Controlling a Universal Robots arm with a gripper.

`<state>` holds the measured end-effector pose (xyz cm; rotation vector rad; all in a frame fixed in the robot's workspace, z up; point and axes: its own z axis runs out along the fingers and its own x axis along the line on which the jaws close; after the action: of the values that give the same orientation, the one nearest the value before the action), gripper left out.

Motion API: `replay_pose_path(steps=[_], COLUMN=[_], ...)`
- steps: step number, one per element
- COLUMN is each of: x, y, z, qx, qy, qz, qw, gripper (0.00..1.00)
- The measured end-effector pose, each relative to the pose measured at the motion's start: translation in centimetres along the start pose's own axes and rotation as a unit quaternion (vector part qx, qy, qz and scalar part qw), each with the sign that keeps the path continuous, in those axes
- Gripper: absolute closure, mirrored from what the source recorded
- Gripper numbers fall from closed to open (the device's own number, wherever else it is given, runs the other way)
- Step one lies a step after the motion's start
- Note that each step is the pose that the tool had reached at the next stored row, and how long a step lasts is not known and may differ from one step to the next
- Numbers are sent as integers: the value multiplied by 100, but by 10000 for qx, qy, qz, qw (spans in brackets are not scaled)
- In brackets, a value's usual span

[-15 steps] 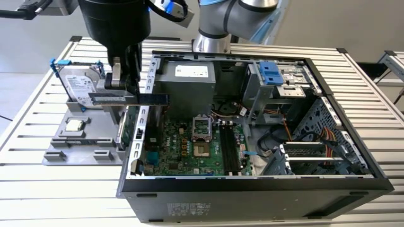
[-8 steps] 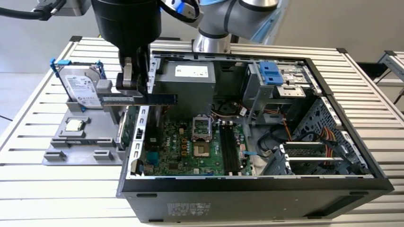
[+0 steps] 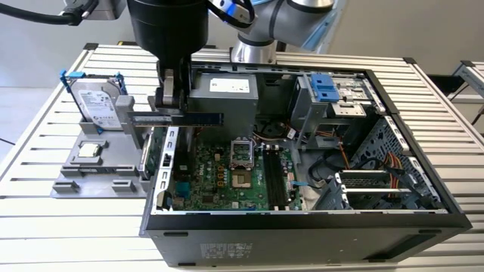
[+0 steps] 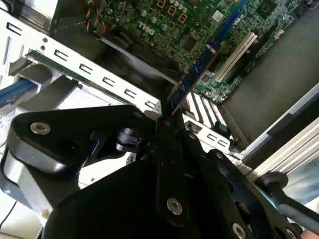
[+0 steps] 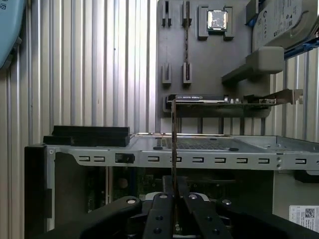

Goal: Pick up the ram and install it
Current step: 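Pick up the ram and move it above insertion slot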

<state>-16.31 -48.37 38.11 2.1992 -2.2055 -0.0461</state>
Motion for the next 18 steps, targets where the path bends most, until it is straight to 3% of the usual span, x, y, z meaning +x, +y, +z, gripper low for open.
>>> replay_pose_path(steps=[18], x=[-1], y=[-359], z=[-14], qx=[-12], qy=[0], qz=[0], qw=[10000], gripper=[100])
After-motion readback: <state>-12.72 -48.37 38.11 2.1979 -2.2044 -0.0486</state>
